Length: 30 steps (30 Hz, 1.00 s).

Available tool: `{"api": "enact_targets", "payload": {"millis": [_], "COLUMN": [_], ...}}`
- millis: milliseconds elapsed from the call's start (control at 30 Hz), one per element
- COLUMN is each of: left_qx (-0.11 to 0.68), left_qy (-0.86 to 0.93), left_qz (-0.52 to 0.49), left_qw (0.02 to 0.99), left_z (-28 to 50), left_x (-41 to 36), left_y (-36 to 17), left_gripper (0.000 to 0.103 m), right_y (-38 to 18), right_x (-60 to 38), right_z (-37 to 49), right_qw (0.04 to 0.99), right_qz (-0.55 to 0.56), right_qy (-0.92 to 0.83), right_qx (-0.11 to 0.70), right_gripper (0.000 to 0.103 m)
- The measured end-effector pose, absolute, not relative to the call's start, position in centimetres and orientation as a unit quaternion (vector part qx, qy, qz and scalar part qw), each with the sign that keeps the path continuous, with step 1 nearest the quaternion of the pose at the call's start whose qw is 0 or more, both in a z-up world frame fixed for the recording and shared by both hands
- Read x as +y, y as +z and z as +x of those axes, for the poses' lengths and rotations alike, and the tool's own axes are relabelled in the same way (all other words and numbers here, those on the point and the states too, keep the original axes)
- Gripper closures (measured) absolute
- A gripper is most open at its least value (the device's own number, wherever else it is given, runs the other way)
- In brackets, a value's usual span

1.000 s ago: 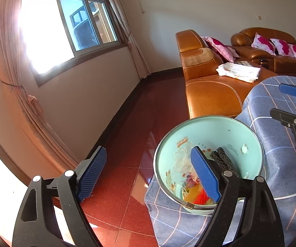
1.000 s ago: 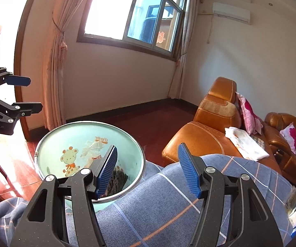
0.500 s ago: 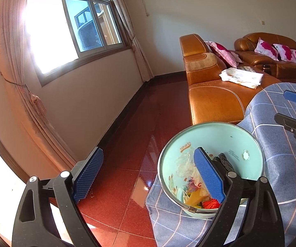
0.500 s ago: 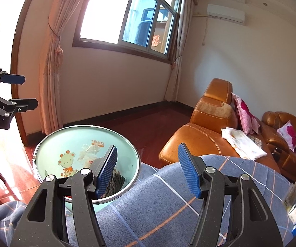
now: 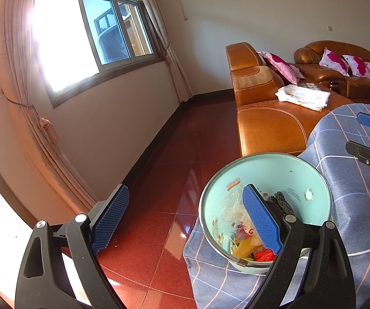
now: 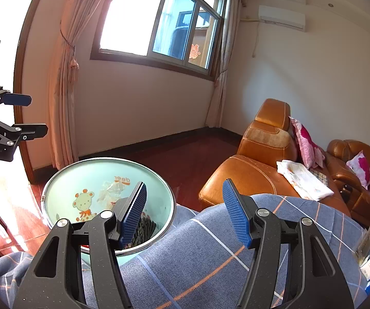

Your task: Collect trash

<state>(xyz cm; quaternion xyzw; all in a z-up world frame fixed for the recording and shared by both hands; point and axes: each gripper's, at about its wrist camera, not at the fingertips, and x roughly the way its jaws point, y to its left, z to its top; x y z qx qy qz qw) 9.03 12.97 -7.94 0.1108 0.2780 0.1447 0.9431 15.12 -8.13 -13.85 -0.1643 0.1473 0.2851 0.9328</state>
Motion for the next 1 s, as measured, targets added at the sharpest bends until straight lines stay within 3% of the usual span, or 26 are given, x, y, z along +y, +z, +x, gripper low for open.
{"api": "enact_targets", "payload": {"millis": [733,1000], "left_qx": [0.289,0.286], "left_qy": [0.141,0.146], "left_qz": [0.107,0.115], "left_qw": [0.941,0.940], "left_z": [9.36,9.37], "left_x": [13.27,12.86], "left_y": [-8.39,-8.54], "left_gripper": [0.014,0.008], "right_y": [-13.51,-13.48], "right_x": [-8.26,-8.24], "right_z": [15.25,15.24], "right_qw": [0.934,0.936], "right_qz": [-0.161,-0.158], "right_qy": [0.283,0.280], "right_qx": [0.146,0.143], "right_gripper": [0.042,0.037]}}
